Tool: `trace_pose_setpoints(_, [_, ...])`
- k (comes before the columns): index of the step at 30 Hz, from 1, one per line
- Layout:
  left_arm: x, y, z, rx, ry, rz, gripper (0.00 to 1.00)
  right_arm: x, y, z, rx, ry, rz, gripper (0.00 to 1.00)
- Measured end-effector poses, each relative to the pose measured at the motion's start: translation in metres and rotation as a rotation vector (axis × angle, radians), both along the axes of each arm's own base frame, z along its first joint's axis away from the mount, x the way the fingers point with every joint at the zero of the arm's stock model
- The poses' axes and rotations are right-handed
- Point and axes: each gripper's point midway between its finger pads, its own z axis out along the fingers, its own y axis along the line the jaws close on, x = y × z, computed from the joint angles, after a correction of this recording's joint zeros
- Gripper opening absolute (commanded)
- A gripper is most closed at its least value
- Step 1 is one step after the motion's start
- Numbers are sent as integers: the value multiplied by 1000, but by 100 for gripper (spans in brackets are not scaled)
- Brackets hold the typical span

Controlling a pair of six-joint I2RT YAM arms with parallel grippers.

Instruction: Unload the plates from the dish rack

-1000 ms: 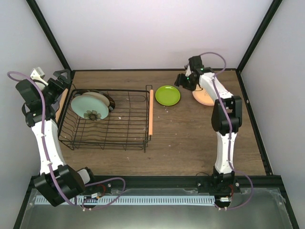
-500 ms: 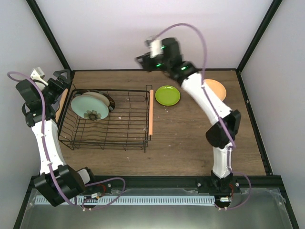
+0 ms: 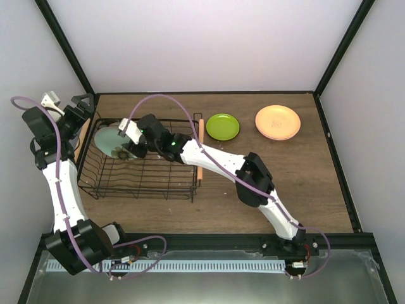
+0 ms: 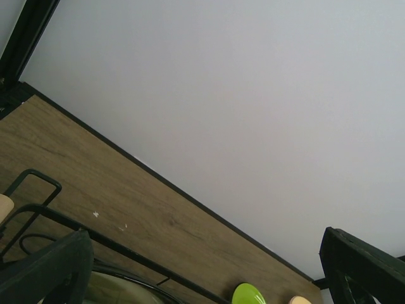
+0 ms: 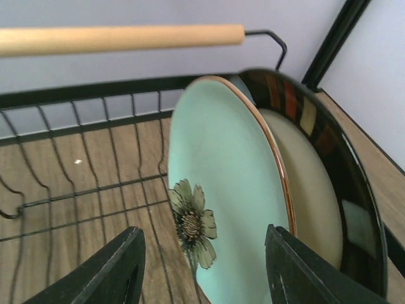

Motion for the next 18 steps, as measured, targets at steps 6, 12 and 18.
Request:
trace_pose_setpoints(6, [1, 0, -2, -3, 3, -1, 100, 17, 4, -30, -26, -18, -49, 54])
trace_pose_setpoints(12, [5, 2, -8, -11, 19, -1, 100, 26, 7, -35, -14, -38, -79, 55])
trace_pose_setpoints(18, [6, 3, -10, -13, 22, -1, 100, 36, 6, -40, -5, -44, -104, 55])
